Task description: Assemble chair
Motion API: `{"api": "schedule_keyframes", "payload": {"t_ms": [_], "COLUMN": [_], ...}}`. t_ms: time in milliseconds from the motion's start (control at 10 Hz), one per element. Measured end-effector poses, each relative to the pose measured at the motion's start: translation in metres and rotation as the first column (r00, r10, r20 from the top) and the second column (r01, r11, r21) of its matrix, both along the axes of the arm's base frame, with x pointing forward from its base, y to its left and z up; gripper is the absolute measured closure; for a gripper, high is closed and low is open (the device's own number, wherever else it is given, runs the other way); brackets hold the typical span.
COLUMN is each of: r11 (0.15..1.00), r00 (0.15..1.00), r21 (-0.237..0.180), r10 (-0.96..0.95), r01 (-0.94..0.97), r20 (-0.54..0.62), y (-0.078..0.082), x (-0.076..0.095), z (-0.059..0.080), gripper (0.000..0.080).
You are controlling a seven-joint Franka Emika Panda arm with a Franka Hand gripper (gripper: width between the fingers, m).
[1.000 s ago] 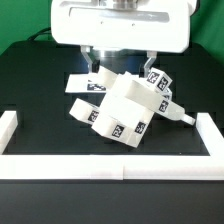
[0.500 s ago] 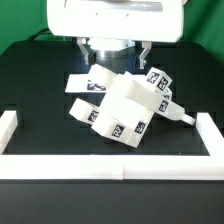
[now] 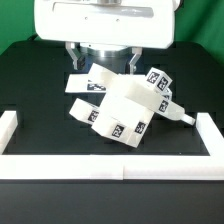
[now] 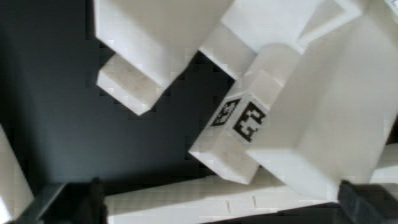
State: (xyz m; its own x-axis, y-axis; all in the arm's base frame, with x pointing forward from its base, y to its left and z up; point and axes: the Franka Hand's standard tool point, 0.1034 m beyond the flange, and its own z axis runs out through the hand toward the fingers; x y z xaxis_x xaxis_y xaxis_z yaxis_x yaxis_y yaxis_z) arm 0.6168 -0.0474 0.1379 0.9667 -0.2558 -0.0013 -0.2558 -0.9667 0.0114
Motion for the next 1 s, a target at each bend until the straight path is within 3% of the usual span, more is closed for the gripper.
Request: {"api": "schedule_keyframes", "payload": {"t_ms": [1000], "r11": [1.0], "r00": [1.0], "r21": [-0.007], "r10": [-0.015], "r01": [0.015], "r20": [0.0], "y": [-0.013], "x": [0.0], "z": [-0.004], "gripper": [0.0151]}}
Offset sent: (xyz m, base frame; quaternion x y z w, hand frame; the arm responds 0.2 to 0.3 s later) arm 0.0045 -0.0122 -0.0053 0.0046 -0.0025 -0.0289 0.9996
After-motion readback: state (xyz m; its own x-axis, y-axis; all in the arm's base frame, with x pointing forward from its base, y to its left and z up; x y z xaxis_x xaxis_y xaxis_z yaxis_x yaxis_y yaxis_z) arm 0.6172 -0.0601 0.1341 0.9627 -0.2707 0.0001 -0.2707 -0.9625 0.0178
